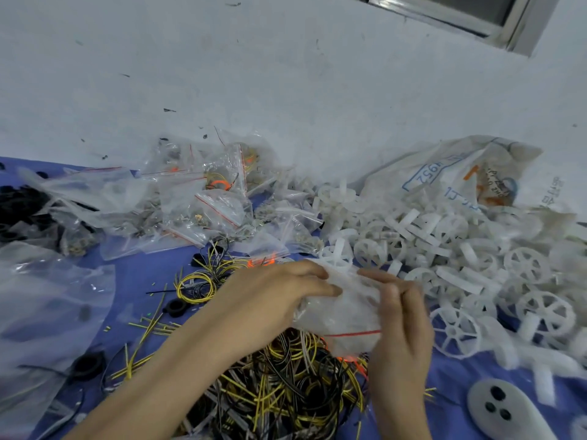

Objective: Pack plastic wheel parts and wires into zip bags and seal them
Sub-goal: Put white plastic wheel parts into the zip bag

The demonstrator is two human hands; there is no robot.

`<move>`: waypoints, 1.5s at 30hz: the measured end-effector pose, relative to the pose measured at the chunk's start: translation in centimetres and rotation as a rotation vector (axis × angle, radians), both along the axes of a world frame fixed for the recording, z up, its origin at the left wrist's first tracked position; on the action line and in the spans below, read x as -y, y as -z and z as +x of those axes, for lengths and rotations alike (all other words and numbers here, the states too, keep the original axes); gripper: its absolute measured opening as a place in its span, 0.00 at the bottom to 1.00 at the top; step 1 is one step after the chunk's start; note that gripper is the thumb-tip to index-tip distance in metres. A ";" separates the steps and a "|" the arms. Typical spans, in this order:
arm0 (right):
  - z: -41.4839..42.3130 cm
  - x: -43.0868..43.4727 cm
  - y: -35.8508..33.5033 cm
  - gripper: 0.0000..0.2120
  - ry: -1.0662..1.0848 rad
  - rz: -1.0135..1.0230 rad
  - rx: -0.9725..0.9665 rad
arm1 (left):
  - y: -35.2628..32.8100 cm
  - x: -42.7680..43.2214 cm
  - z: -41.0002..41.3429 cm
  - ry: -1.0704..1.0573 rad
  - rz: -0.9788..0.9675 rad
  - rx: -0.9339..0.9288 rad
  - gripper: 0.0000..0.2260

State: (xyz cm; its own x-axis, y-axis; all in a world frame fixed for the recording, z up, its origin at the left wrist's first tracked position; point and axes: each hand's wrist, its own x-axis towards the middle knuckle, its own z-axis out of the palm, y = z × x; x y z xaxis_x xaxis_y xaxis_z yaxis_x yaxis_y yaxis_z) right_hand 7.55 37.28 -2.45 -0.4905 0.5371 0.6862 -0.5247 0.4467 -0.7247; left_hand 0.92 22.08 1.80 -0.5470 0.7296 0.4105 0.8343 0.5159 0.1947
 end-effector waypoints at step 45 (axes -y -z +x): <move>1.8 -0.8 -6.1 0.18 -0.318 0.172 0.448 | -3.6 0.4 2.9 0.271 0.239 -0.084 0.10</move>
State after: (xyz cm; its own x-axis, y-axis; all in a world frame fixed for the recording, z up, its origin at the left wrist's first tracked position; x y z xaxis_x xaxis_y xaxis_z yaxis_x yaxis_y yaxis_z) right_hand 9.38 38.05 3.67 -0.8727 0.2151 0.4383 -0.3104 0.4484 -0.8382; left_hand 3.85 21.68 5.36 -0.3044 0.7211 0.6224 0.9525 0.2225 0.2080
